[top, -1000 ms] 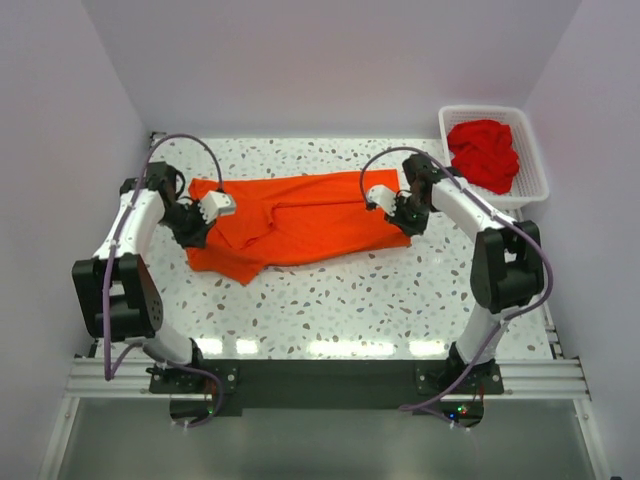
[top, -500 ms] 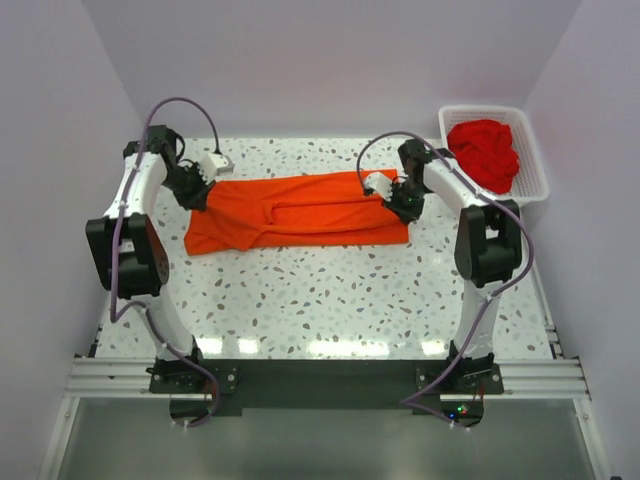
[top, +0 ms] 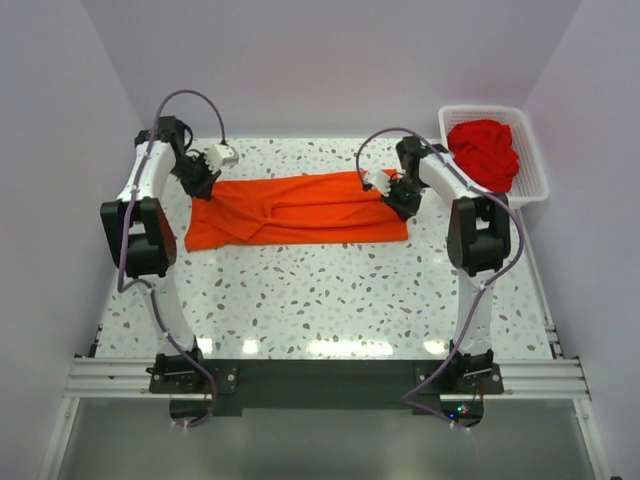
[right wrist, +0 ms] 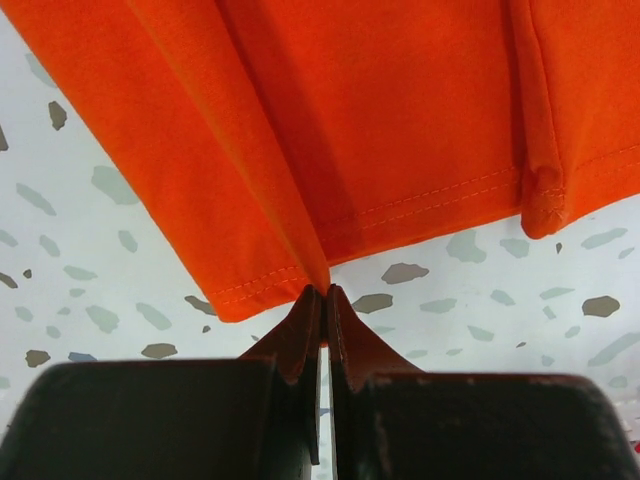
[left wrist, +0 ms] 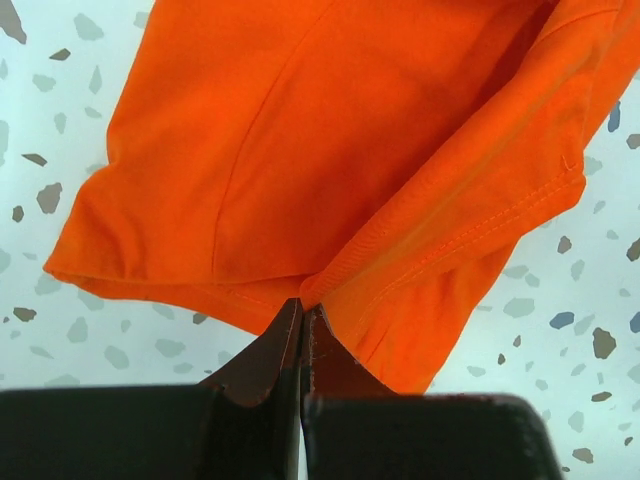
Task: Fold and stack the t-shirts
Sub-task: Fold the tshirt
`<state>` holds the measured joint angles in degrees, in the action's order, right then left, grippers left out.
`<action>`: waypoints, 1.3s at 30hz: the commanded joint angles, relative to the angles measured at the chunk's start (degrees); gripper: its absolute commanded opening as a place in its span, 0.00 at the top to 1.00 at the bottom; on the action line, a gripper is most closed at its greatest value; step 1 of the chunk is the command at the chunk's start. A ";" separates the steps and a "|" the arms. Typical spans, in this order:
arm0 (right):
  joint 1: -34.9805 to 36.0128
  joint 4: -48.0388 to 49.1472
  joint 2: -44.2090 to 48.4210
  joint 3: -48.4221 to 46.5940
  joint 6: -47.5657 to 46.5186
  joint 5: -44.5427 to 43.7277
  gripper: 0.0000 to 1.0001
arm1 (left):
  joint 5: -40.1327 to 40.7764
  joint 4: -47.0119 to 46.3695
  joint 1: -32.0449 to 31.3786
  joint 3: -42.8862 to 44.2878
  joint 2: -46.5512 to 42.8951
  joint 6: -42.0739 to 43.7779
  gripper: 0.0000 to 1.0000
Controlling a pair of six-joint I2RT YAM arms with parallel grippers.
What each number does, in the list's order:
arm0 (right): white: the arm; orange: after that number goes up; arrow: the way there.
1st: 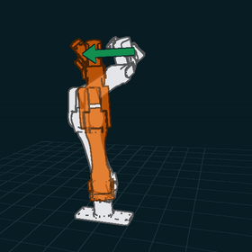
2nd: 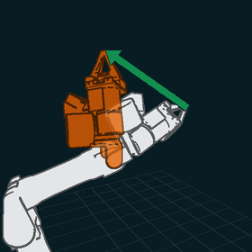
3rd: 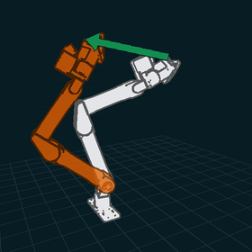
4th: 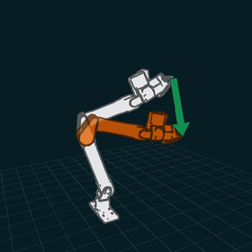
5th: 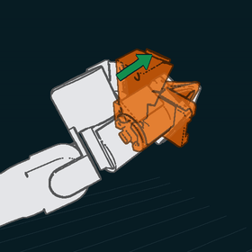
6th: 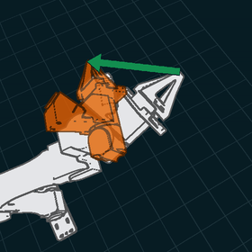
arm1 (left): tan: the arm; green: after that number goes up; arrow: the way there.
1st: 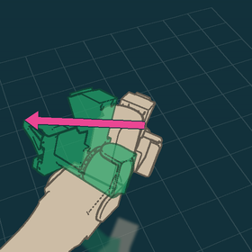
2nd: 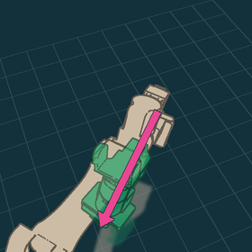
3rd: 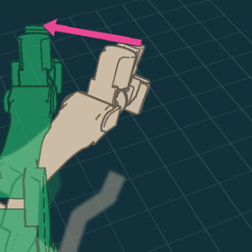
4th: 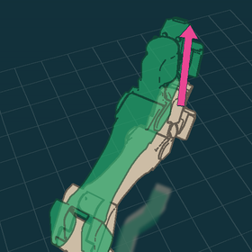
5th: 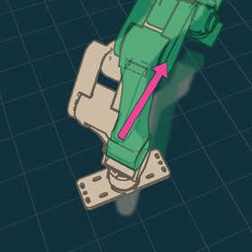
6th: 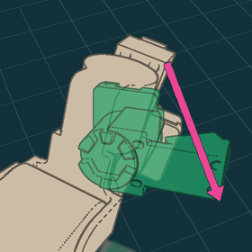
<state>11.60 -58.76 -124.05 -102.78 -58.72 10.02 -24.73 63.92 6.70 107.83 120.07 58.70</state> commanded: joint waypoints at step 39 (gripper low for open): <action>-2.36 -7.24 0.74 -6.81 -6.32 9.05 1.00 | -5.68 11.40 -0.19 11.78 2.00 9.86 1.00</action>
<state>9.80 -64.38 -127.59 -108.73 -63.29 15.73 -27.73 73.52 6.13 114.76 123.09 67.02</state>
